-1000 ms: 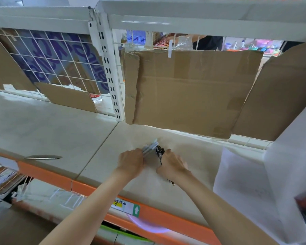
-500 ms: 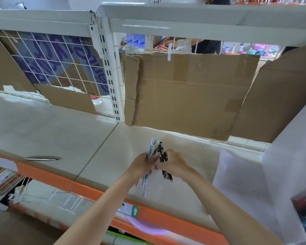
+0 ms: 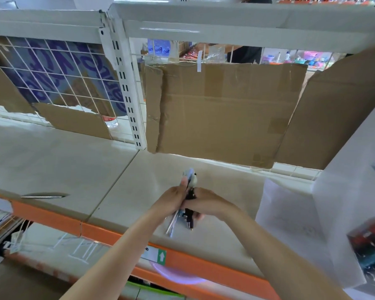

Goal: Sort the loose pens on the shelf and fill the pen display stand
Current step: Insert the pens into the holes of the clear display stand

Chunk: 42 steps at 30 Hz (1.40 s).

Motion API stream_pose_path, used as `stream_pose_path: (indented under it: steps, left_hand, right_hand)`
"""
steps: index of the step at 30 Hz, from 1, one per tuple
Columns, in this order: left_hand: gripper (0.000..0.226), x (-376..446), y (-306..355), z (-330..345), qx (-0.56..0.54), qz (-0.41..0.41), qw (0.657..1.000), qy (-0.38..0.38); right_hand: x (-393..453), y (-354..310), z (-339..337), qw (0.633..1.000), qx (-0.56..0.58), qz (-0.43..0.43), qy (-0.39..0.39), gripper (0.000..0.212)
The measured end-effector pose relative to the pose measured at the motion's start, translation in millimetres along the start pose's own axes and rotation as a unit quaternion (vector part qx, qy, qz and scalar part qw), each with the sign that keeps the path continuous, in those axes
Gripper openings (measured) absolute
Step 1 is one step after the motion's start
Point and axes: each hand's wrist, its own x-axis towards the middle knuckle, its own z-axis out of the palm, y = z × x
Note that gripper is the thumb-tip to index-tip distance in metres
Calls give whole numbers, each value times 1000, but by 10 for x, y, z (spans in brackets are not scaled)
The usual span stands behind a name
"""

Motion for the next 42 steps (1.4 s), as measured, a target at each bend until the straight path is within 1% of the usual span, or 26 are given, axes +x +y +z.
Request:
stream_pose_path:
  steps: [1,3,6,7,8,9,10,11,13,16,18,20,22,24,27,29,31,35,38,42]
  left_hand:
    - [58,-6,-4,-36,52,15,999,9]
    - [38,-7,-32,-109,105,13,994,37]
    - [34,-8,-125,-237,179,6,983,36]
    - [33,-10,-168,-293,217,8,975,35]
    - [32,-31,-209,-361,232,-5,972,43]
    - [30,-40,-302,-436,271,4,961,57]
    - [29,-61,-387,-541,277,-10,957,88]
    - [27,-74,-498,-673,304,-16,945,124]
    - [23,-162,-690,-974,319,-55,923,209]
    - [22,-294,-952,-1430,365,-100,890,253]
    - [24,-364,-1092,-1698,396,-126,872,261]
    - [27,-423,-1214,-1918,423,-155,853,262]
    - [28,-474,-1315,-2091,452,-177,841,239]
    - [28,-491,-1386,-2195,493,-173,829,198]
    - [26,-434,-1431,-2242,518,-155,827,158]
    - [29,-386,-1414,-2223,524,-151,824,158]
    - [29,-332,-1409,-2161,522,-122,827,169]
    - [19,-219,-1272,-1875,498,-47,848,173]
    - [20,-78,-1104,-1607,490,2,856,164]
    - [16,95,-911,-1252,414,55,892,173]
  right_hand:
    - [25,-26,46,999,-36,7,11,19]
    - [102,-78,143,995,-99,11,19,24]
    - [261,-169,303,988,-148,25,39,22]
    - [323,-206,362,987,-148,33,45,34]
    - [379,-241,422,987,-148,42,48,47]
    - [424,-274,480,986,-149,42,55,57]
    - [458,-312,534,986,-152,33,67,63]
    - [483,-349,578,985,-154,26,76,67]
    - [537,-401,647,984,-155,14,91,67]
    - [614,-491,732,977,-193,-13,87,65]
    - [662,-577,792,972,-218,-33,78,65]
    - [706,-644,852,967,-241,-41,70,69]
    - [741,-674,898,964,-256,-42,60,73]
    - [761,-661,911,963,-257,-48,61,69]
    - [757,-635,893,964,-251,-58,70,59]
    - [752,-632,892,963,-253,-60,69,57]
    - [747,-633,885,963,-256,-57,69,54]
    - [744,-624,865,961,-262,-45,70,51]
    - [735,-595,833,960,-267,-39,81,50]
    - [703,-507,718,958,-270,-23,98,47]
